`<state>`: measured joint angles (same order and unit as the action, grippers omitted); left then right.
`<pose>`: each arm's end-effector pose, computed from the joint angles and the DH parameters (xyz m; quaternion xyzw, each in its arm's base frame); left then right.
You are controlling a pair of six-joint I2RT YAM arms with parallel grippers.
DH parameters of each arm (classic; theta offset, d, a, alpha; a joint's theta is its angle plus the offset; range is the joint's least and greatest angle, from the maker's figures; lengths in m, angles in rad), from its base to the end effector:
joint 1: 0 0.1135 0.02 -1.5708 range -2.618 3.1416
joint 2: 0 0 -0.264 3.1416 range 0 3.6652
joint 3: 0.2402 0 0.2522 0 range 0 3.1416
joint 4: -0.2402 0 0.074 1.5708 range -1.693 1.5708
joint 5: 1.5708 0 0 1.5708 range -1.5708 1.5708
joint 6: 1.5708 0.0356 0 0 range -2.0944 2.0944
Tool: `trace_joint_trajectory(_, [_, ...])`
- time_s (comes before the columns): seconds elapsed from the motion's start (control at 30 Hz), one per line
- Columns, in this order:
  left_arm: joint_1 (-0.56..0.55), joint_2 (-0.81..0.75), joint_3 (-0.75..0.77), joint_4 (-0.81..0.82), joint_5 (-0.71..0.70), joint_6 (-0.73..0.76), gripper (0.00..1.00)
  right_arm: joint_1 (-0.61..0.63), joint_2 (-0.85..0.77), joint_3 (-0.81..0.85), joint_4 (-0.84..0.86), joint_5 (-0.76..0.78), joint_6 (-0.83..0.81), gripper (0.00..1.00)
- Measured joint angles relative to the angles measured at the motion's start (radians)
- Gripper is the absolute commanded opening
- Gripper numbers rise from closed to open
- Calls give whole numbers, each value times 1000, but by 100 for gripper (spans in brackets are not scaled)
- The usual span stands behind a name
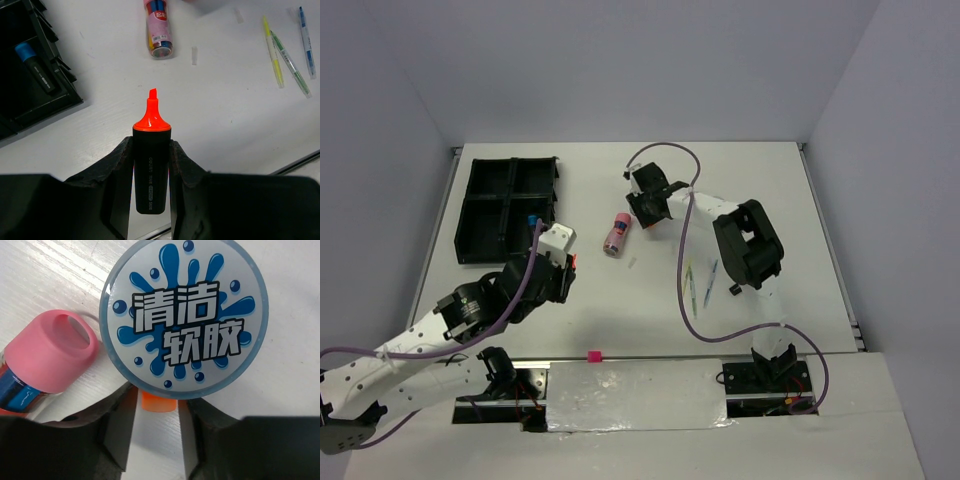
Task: Sort the stationery into containers
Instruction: Pick up the pen cap from the center of the board.
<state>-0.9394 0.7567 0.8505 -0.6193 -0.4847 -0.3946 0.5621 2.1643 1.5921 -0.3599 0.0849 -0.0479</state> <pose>0.1064 -0.1174 0.3245 0.1109 0.8424 -0.1364 0.5094 0.4004 0.2486 0.1623 -0.2721 0.9088 0.0408 0.3136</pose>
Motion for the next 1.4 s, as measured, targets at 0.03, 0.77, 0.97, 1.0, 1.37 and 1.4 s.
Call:
trace_joint_trajectory(0.03, [0, 2, 0, 0, 2, 0, 0, 0, 0, 0, 1, -3, -1, 43])
trace_joint_trajectory(0.77, [0, -6, 0, 9, 25, -1, 0, 2, -110, -174, 71, -42, 21, 16])
trace_joint_trajectory(0.97, [0, -20, 0, 69, 90, -10, 0, 11, -488, -408, 77, -47, 140, 16])
trace_joint_trajectory(1.0, [0, -14, 0, 88, 103, -16, 0, 13, -562, -423, 86, -42, 172, 16])
trace_joint_trajectory(1.37, [-7, 63, -198, 792, 761, -102, 0, 52, -1339, -713, 594, -465, 421, 15])
trace_joint_trajectory(1.4, [-9, 63, -218, 882, 821, -117, 0, 63, -1380, -738, 668, -493, 457, 15])
